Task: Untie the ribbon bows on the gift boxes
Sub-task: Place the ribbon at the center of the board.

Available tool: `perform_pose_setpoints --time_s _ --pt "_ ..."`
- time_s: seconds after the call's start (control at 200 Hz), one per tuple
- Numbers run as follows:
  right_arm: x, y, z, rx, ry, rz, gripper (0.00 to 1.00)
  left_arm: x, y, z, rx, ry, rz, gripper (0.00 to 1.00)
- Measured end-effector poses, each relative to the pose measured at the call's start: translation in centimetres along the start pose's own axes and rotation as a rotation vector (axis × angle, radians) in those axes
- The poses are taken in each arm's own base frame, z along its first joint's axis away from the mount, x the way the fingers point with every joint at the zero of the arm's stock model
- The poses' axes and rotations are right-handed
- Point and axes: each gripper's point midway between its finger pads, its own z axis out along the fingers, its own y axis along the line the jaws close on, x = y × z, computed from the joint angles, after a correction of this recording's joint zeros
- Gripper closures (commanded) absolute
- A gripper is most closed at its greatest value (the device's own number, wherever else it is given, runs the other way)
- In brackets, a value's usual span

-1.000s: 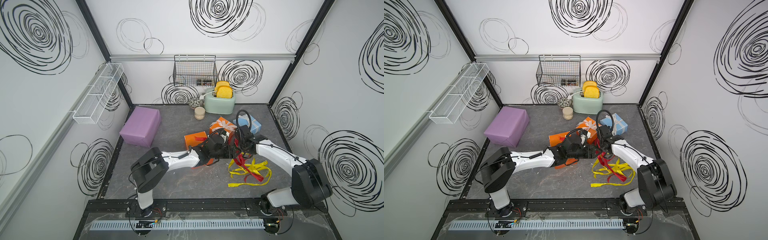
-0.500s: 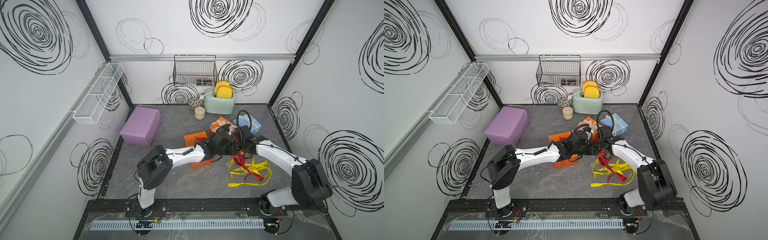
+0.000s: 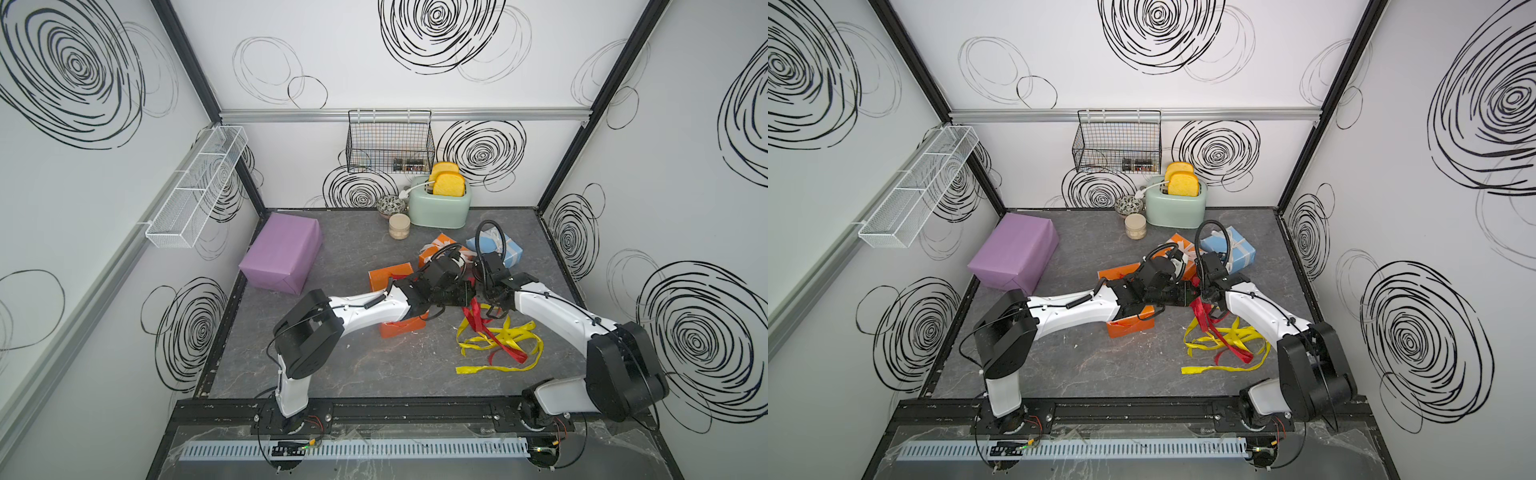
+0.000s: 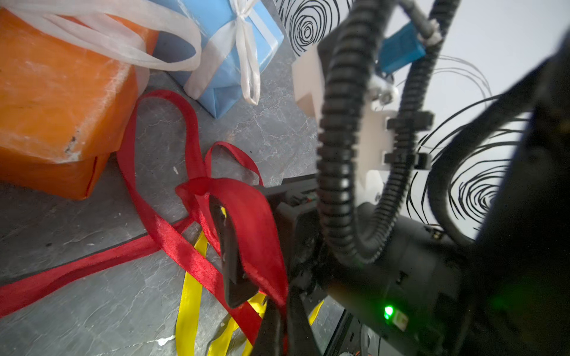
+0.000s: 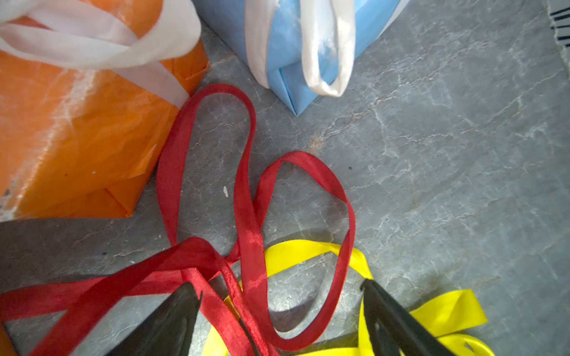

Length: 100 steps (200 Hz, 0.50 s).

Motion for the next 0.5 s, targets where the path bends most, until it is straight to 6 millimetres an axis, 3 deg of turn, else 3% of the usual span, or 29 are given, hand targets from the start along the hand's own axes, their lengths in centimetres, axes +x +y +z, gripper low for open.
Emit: perform_pose_setpoints --time_s 0.16,0.34,0.48,0.5 --pt "-0.2 -0.4 -0.6 -0.059 -0.005 0.056 0.13 -0.3 0.0 -0.8 0.024 -0.025 -0.008 1.00" --pt "-2.1 -4.2 -2.7 -0.113 -0.067 0.225 0.13 0.4 3.4 -0.7 -0.046 -0.016 -0.050 1.00" --pt "-4.2 -6.9 -5.4 -0.139 -0.173 0.341 0.15 1.6 3.2 0.0 -0.045 0.009 -0.044 0.98" --pt "-4.5 -7.4 -5.9 -0.144 -0.192 0.359 0.15 2.0 3.0 0.2 -0.042 0.020 -0.041 0.92"
